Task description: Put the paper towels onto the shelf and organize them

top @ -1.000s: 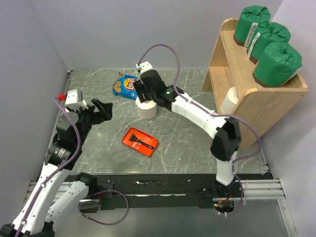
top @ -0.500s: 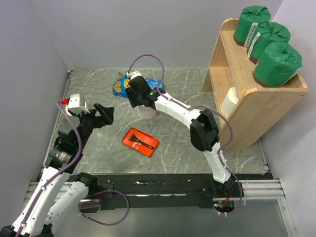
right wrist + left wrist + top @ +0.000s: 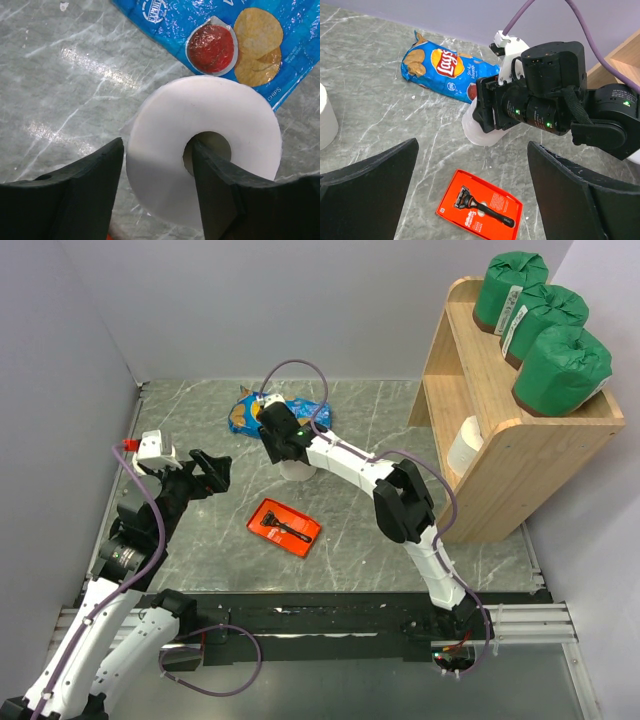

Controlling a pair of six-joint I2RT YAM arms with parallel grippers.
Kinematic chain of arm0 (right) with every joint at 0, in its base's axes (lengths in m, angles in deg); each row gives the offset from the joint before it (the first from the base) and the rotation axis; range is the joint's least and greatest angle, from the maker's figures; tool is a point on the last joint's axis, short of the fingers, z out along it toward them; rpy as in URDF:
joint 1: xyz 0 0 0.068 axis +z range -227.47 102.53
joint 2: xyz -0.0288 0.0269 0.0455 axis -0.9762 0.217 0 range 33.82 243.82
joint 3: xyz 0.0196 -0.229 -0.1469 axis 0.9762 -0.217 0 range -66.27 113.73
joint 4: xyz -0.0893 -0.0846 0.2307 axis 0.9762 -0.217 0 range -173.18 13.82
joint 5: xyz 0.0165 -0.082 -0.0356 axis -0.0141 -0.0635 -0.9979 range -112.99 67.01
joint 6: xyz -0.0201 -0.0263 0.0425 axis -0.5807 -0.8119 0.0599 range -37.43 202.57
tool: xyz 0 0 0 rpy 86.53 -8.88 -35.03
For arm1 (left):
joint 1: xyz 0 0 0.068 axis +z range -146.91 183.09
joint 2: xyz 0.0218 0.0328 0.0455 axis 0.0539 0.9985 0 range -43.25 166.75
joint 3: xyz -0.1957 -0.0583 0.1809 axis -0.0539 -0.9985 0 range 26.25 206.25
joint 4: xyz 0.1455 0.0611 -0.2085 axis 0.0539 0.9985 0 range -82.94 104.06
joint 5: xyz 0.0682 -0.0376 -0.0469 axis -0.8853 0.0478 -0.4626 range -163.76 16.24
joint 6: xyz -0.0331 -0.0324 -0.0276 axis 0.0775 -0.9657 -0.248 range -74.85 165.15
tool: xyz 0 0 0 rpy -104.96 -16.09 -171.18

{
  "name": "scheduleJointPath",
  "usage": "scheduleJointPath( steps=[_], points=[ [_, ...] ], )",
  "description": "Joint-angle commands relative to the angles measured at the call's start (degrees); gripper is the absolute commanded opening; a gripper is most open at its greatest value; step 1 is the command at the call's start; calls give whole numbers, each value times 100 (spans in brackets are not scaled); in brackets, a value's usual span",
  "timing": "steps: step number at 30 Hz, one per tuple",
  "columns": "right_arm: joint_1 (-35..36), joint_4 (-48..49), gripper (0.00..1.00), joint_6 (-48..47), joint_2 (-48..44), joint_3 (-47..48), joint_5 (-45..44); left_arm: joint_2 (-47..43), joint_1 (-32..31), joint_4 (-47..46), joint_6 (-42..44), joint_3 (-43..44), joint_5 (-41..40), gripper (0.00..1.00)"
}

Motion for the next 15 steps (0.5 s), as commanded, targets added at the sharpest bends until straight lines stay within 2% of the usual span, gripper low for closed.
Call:
scheduleJointPath(
  steps=[1,4,7,15],
  points=[
    [48,81,52,-57,-84,-2,-175,-22,-8,-254,20,71,-33,97],
    [57,134,38,-233,-357,-143,-237,-5,-8,-280,29,62,-50,97],
    [100,91,29,-584,-778,-213,-289,30,-17,-227,20,89,-50,97],
    [206,-999,30,-1445,-2192,207,-799,22,-8,-219,38,97,-94,97]
  ],
)
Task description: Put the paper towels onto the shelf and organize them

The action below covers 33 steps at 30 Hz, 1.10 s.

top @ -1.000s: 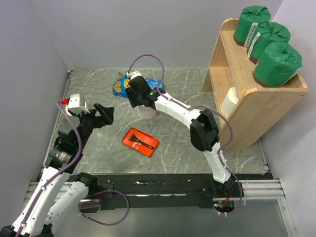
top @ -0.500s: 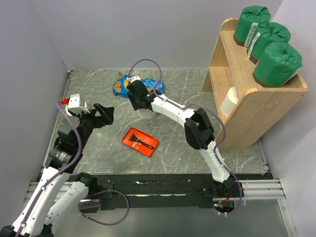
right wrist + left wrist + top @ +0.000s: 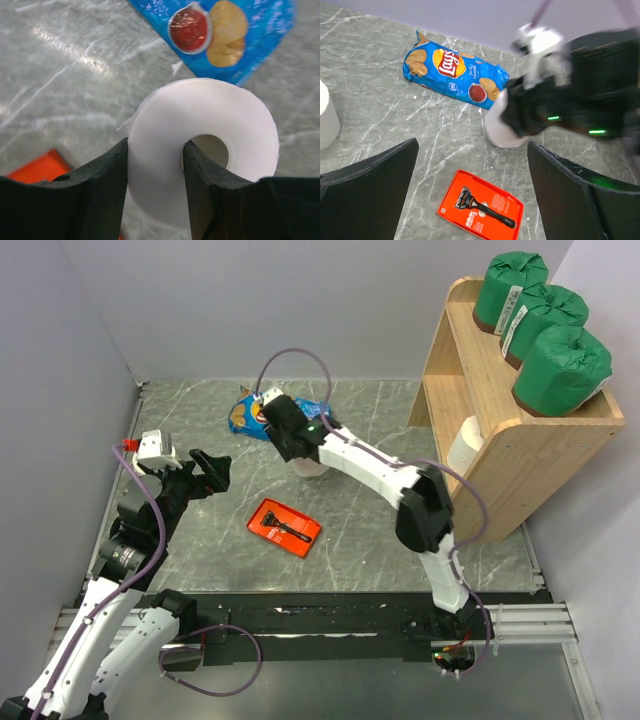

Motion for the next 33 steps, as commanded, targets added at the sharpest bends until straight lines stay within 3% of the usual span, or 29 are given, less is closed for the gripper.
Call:
scheduleJointPath(
  steps=[1,8,22,33],
  points=[
    [64,-461,30,-696,-1529,538,-731,15,-10,-201,38,106,-55,97],
    [-138,-559,33,-1760,-2470,319,-1970,-73,-10,-201,55,89,-116,97],
    [-1254,47,33,-2428,-3658,-1245,-2629,-81,-10,-201,46,89,-55,97],
    [-1738,-128,35,-1981,-3904,-1597,-2121,-108,-10,-201,46,89,-81,97]
  ],
)
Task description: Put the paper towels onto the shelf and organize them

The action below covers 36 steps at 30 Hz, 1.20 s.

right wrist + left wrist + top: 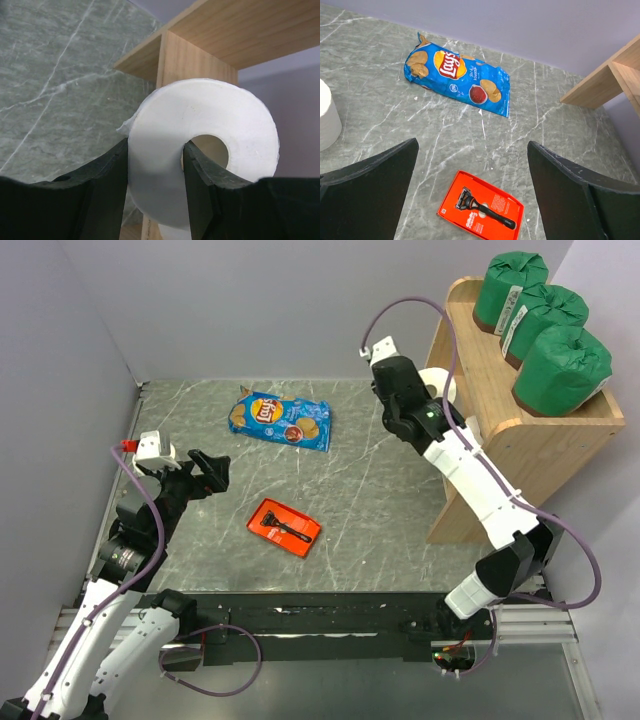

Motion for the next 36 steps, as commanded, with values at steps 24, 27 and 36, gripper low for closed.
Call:
scheduleJointPath(
  steps=[24,27,36],
  points=[
    [-538,-207,37,588,-371,-155,-315,-42,-1,-210,46,89,-16,97],
    [-608,-216,37,641,-398,-190,-254,-42,-10,-218,46,80,-7,97],
    [-784,21,42,570,-468,-463,-104,-42,-10,-218,46,80,2,97]
  ],
)
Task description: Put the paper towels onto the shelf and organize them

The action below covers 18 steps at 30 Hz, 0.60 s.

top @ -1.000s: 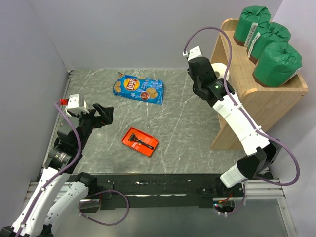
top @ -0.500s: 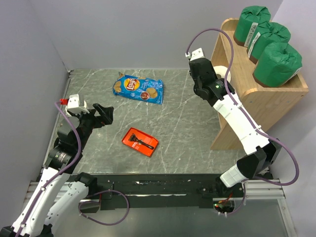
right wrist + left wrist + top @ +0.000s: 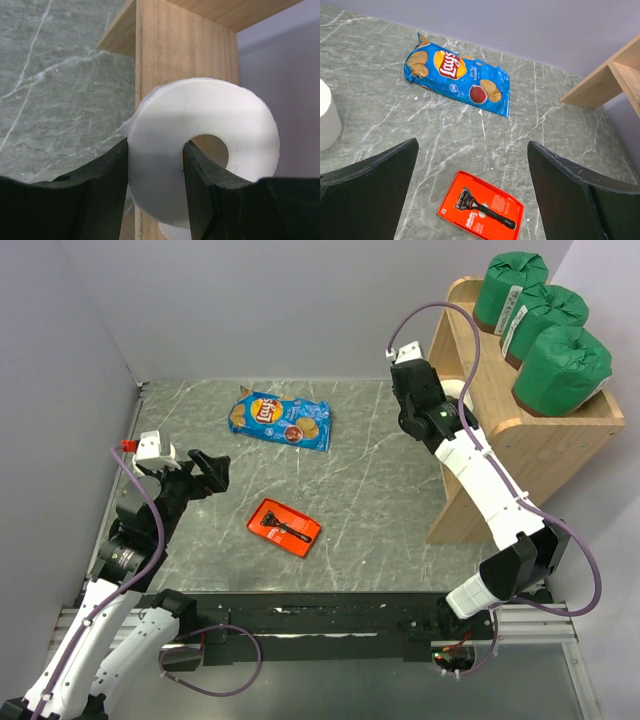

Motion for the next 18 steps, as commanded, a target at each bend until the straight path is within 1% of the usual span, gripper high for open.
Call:
scheduleJointPath(
  steps=[1,5,10,18],
  points=[
    [-135,248,42,-50,-236,-120,-189,-42,-10,-208,38,80,-9,97],
    [-205,380,44,-121,-219,-190,-285,-51,-10,-216,38,71,-9,97],
    [-267,336,45,-77,-131,-147,-576,-51,-1,-216,38,71,-9,97],
    [-311,336,47,-7,-140,-103,-787,-25,-10,-216,38,89,0,97]
  ],
)
